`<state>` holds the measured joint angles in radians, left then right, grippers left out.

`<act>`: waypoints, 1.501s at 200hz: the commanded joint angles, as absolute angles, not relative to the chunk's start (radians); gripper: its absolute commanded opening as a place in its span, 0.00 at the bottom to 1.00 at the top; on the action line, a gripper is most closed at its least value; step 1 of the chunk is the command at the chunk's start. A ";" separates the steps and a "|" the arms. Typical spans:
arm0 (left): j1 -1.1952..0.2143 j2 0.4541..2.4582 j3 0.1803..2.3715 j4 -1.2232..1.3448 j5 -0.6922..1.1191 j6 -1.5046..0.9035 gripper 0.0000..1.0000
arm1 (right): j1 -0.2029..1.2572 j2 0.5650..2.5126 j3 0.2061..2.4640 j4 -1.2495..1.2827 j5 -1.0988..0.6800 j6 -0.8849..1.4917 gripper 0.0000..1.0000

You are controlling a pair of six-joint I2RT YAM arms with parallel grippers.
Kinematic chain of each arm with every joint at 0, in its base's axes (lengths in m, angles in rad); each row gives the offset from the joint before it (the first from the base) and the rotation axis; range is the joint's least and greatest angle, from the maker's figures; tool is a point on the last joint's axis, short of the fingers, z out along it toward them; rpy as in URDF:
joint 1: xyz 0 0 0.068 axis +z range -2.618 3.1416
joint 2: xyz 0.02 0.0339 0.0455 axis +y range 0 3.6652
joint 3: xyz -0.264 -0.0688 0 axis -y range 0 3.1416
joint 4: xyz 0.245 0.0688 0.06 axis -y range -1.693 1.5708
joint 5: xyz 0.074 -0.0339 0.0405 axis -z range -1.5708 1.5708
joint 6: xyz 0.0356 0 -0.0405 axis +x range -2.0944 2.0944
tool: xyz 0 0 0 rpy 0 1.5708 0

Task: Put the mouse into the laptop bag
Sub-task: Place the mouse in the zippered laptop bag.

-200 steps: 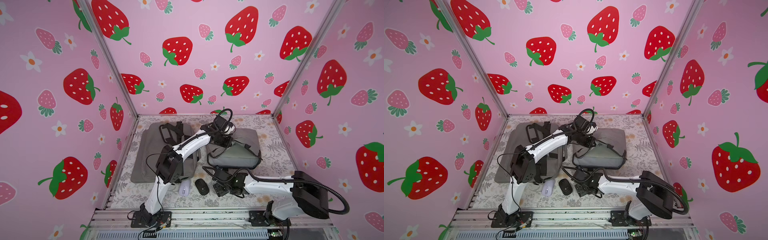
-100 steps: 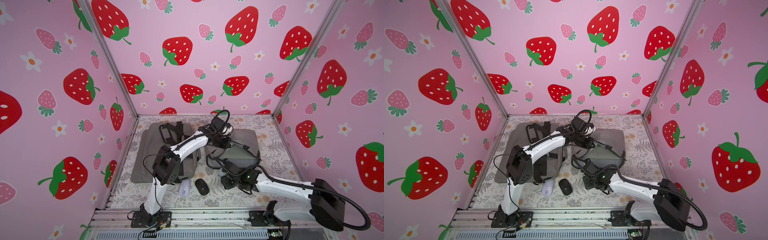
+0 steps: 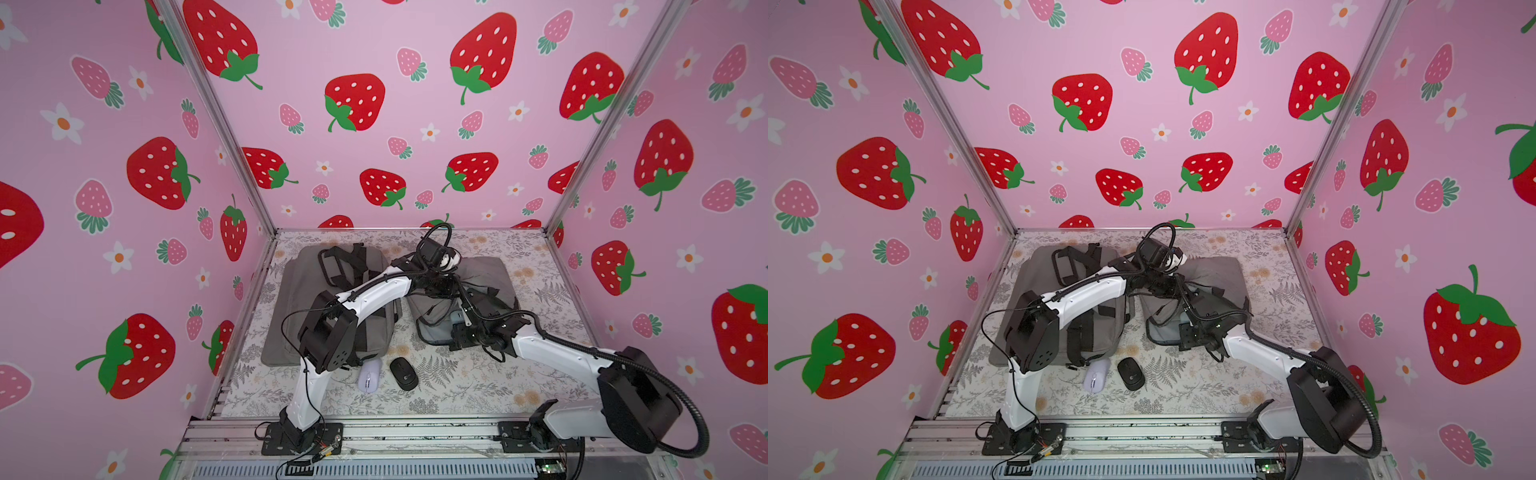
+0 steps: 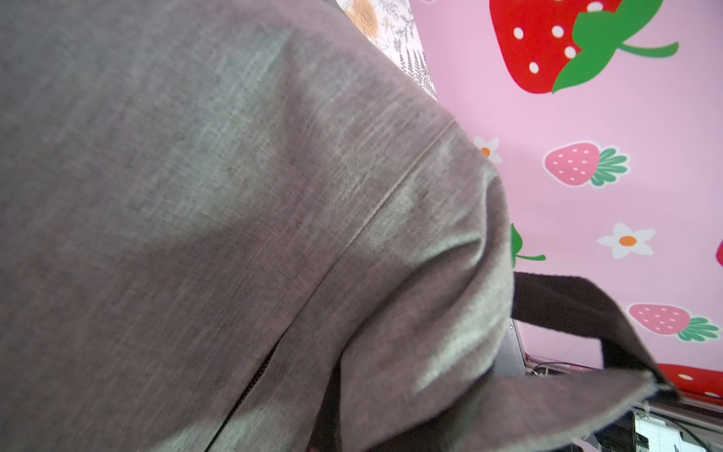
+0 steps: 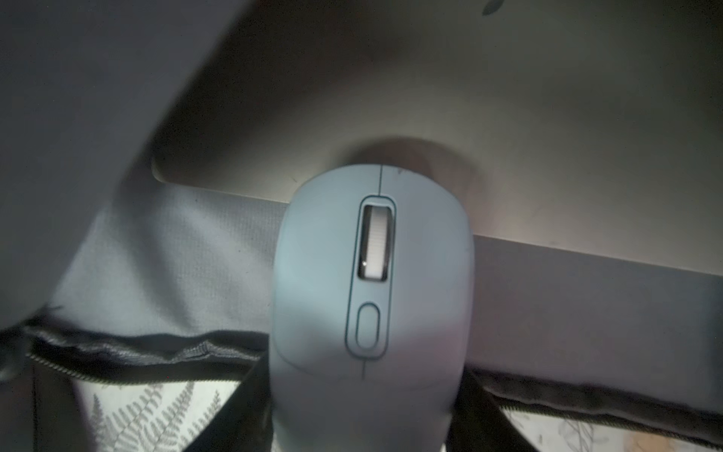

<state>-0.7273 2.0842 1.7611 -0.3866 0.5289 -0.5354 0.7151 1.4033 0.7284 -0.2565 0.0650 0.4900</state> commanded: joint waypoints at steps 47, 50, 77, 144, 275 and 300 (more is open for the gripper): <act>-0.776 2.081 1.761 -0.291 0.692 -0.622 0.00 | 0.707 1.503 0.698 0.202 0.083 0.468 0.53; -0.775 2.083 1.759 -0.290 0.692 -0.623 0.00 | 0.707 1.495 0.687 0.215 0.090 0.469 0.49; -0.767 2.104 1.745 -0.265 0.721 -0.652 0.00 | 0.706 1.381 0.592 0.266 0.111 0.469 0.43; -0.761 2.123 1.752 -0.125 0.828 -0.793 0.00 | 0.700 1.377 0.553 0.389 0.023 0.554 0.51; -0.708 2.164 1.605 -0.067 0.784 -0.820 0.00 | 0.701 0.985 0.331 0.053 0.069 0.612 0.92; -0.706 2.158 1.592 -0.065 0.782 -0.818 0.00 | 0.698 0.816 0.298 -0.080 0.126 0.618 0.55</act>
<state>-0.7086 2.1357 1.6039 -0.0788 0.7219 -0.7853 0.7017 0.9253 0.3286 0.0986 0.0521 0.5961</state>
